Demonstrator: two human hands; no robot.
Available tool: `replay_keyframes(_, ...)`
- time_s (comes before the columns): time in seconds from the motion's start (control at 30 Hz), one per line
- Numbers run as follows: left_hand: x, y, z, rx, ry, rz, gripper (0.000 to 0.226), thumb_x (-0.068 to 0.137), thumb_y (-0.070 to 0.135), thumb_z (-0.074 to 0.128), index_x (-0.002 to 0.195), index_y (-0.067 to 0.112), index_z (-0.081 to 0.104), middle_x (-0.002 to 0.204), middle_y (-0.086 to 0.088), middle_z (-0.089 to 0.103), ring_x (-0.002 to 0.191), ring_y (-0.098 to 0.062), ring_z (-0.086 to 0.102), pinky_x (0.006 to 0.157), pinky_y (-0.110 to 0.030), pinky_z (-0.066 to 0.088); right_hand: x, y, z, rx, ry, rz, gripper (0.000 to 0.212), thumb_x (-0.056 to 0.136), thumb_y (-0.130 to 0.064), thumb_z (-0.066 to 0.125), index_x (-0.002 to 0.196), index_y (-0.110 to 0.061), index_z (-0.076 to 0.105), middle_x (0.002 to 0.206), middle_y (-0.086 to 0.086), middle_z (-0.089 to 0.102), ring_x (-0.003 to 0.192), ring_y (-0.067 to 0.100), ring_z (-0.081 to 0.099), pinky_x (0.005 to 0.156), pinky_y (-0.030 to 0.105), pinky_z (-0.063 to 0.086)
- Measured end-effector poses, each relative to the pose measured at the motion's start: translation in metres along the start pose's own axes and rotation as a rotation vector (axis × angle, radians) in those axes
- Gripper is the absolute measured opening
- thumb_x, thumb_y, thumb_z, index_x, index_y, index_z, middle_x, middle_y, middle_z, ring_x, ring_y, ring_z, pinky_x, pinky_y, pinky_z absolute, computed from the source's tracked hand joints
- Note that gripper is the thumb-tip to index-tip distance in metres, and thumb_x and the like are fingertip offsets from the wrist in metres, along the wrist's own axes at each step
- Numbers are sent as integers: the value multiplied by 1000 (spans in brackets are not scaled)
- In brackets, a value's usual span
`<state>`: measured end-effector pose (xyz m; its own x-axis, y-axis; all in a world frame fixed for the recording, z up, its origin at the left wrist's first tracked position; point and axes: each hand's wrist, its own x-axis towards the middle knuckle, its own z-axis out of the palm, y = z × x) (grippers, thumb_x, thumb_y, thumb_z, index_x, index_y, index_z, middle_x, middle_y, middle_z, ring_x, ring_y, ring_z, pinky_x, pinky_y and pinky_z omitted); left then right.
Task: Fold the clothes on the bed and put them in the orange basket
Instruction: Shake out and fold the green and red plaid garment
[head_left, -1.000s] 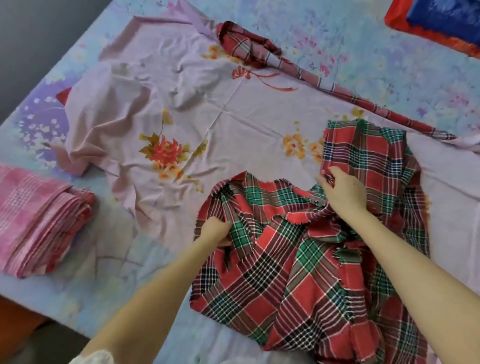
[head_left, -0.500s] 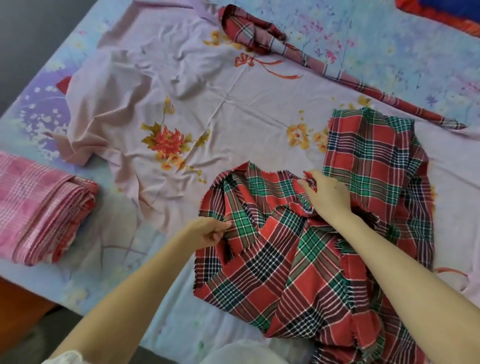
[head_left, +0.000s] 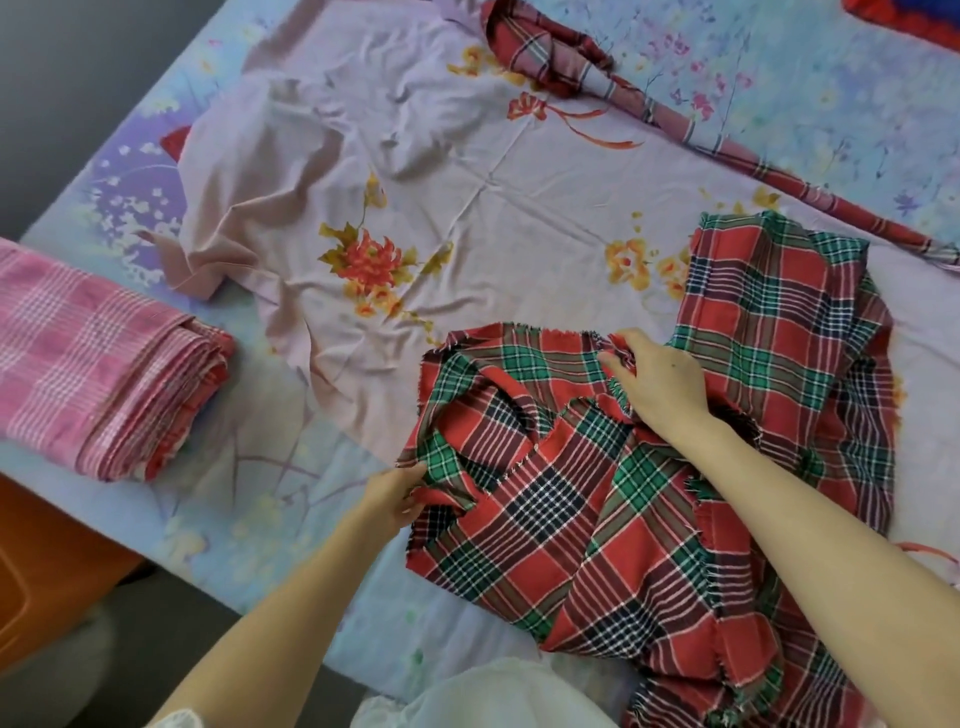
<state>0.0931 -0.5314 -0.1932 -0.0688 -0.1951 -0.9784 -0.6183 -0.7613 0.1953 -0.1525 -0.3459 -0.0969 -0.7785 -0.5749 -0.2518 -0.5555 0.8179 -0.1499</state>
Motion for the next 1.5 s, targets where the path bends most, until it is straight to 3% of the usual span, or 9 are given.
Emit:
replay_keyframes(0.13, 4, -8, 0, 37, -61, -60, 21, 86, 4, 64, 72, 9, 48, 61, -10, 56, 56, -13, 47, 49, -21, 38, -2, 1, -1, -18, -11, -9, 45, 97, -44, 42, 126, -11, 51, 59, -3, 45, 67, 30, 60, 55, 30, 32)
replay_keyframes(0.23, 10, -25, -9, 119, 0, -119, 27, 86, 1, 61, 66, 7, 45, 59, -10, 50, 47, -13, 42, 34, -16, 32, -2, 1, 0, -38, -16, -16, 44, 97, -43, 43, 125, -10, 52, 55, -5, 41, 61, 28, 56, 53, 30, 31)
replay_keyframes(0.33, 12, -41, -15, 317, 103, -40, 32, 85, 2, 65, 59, 4, 46, 51, -9, 49, 39, -17, 43, 38, -20, 32, -2, -2, 3, -53, -24, -28, 44, 97, -43, 42, 124, -9, 52, 56, -2, 45, 59, 28, 55, 52, 30, 32)
replay_keyframes(0.6, 18, -61, 5, 909, 418, 213, 8, 79, 18, 61, 78, 15, 68, 83, -10, 70, 83, -29, 65, 67, -30, 47, -3, -6, 6, -81, -10, -68, 43, 97, -42, 42, 122, -9, 53, 68, 9, 62, 66, 32, 61, 55, 29, 32)
replay_keyframes(0.87, 23, -60, -8, 467, 206, 73, 22, 71, -4, 68, 57, 1, 52, 54, -12, 51, 48, -24, 47, 49, -28, 40, -15, 3, -13, -64, -42, -97, 48, 94, -49, 43, 115, -8, 54, 63, 5, 55, 62, 29, 58, 51, 31, 35)
replay_keyframes(1.2, -36, 50, -32, 455, 322, 358, 27, 82, -1, 54, 61, 4, 38, 67, -13, 39, 52, -20, 35, 48, -27, 30, -74, 45, -130, -308, -347, -82, 98, 64, -79, 57, 144, -30, 28, 116, 1, 65, 106, 22, 61, 79, 31, 46)
replay_keyframes(1.33, -93, 108, -31, 387, 368, 574, 10, 87, 0, 54, 78, -4, 51, 72, -15, 44, 67, -28, 49, 48, -25, 42, -122, 57, -193, -396, -473, -30, 108, 62, -73, 66, 148, -35, 15, 128, 2, 58, 114, 21, 55, 65, 22, 35)
replay_keyframes(1.43, -146, 146, -25, 392, 374, 739, 16, 84, 6, 55, 96, -3, 63, 86, -22, 62, 78, -32, 62, 65, -35, 51, -162, 72, -238, -439, -468, 45, 106, 64, -56, 75, 148, -37, 12, 134, -1, 54, 115, 20, 54, 72, 26, 38)
replay_keyframes(1.5, -187, 167, -19, 333, 314, 839, 10, 85, 1, 53, 93, -1, 60, 76, -18, 54, 63, -25, 51, 58, -32, 43, -190, 84, -262, -435, -370, 94, 92, 69, -39, 71, 144, -41, 19, 133, -3, 54, 114, 19, 54, 78, 25, 43)
